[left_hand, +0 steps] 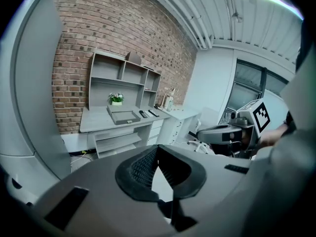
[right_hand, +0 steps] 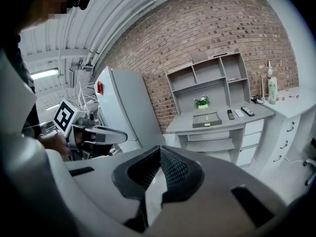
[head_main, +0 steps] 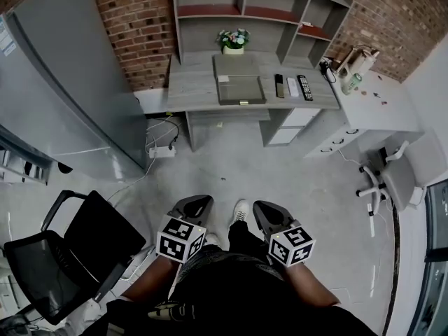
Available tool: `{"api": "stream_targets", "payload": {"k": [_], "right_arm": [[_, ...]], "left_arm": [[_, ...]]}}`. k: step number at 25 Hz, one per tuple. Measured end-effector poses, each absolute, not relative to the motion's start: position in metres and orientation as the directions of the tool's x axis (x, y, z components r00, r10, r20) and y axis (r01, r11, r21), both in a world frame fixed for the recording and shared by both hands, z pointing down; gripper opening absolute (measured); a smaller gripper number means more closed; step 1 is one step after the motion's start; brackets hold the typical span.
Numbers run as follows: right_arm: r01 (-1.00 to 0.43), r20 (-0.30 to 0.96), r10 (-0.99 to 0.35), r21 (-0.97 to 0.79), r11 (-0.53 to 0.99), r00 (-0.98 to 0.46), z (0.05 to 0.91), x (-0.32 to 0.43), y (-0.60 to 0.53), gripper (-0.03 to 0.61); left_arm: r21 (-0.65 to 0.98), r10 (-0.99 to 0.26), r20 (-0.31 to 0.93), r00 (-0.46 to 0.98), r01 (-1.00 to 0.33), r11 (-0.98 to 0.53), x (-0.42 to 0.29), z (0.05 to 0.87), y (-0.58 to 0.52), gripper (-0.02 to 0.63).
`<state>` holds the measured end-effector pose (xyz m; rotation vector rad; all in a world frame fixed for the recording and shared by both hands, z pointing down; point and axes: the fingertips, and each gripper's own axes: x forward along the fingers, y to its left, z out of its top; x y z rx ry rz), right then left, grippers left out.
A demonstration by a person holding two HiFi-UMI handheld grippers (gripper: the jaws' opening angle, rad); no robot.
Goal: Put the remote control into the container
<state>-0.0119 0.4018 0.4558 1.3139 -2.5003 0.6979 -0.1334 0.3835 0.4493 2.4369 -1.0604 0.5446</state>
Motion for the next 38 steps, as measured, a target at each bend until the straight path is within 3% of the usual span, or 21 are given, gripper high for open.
{"api": "stream_targets", "payload": {"k": [7,18,31,38], "right_arm": [[-0.804,0.392,-0.703,-0.324,0.498,-0.593,0.456,-0.01,0.358,0.008],[-0.806,0.329,-0.741,-0.334,0.489,-0.586,0.439,0.038,0.257,0.008],[-0.771,0.301,-0.713,-0.323,0.549,-0.633,0.433,0.085,0.181,0.008],[-0.751,0.327,-0.682,-0.382,0.538,-0.654,0.45,0.088,0.176,0.008]], "left_arm": [[0.196,-0.615,0.531,0.583,-0.791,-0.58,-0.143,0.451,0.346,0.006],[0.2,-0.589,0.508,0.629,-0.751,-0.629,-0.076,0.429,0.252,0.006],[0.152,-0.66,0.511,0.551,-0.814,-0.561,-0.036,0.434,0.181,0.006],[0.162,-0.63,0.58,0.517,-0.831,-0.532,-0.037,0.448,0.184,0.006]]}}
